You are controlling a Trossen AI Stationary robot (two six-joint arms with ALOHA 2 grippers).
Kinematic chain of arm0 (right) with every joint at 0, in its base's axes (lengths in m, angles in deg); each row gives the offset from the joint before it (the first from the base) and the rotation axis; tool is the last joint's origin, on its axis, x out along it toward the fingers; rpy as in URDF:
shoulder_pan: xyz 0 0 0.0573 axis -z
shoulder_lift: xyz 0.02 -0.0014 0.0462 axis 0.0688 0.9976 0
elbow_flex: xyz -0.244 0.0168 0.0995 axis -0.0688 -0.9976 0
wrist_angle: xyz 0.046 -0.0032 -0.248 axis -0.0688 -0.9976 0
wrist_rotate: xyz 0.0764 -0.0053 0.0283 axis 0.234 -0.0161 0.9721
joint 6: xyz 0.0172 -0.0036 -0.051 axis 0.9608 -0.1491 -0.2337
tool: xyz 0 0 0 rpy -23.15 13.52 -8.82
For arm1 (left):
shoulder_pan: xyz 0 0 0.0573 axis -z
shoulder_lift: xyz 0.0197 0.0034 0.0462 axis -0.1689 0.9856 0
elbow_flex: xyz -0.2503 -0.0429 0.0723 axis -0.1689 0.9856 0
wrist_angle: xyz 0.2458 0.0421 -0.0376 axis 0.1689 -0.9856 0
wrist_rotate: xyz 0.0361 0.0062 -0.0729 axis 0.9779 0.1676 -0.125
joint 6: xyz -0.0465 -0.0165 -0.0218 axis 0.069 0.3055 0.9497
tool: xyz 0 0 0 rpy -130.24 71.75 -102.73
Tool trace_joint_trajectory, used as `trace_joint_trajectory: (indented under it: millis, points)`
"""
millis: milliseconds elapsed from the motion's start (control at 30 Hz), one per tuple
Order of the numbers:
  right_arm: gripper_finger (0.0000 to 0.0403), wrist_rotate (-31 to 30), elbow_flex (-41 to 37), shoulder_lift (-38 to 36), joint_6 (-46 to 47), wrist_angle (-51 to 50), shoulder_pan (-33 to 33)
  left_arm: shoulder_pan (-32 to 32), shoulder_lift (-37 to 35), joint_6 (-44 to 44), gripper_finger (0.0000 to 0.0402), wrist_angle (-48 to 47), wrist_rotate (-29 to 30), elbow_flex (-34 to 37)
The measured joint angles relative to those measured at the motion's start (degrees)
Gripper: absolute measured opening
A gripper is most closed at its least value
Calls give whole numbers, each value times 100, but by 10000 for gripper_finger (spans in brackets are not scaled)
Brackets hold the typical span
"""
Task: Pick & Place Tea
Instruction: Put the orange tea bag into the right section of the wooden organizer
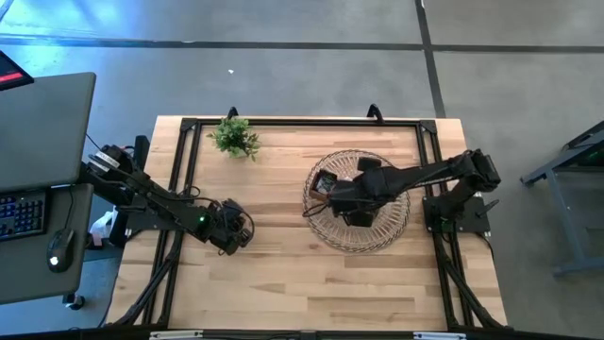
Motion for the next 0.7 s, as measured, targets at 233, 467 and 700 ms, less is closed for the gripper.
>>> trace_joint_trajectory:
  millis: [233,467,700]
  points:
    - [1,74,0,0,330,18,-42,0,-3,4,44,15,5,-4]
    - [1,246,0,0,972,-8,-66,0,-8,-4,44,17,-67,-13]
    - [1,651,-583,-10,1509,-38,-63,2,-11,-11,44,24,-92,-15]
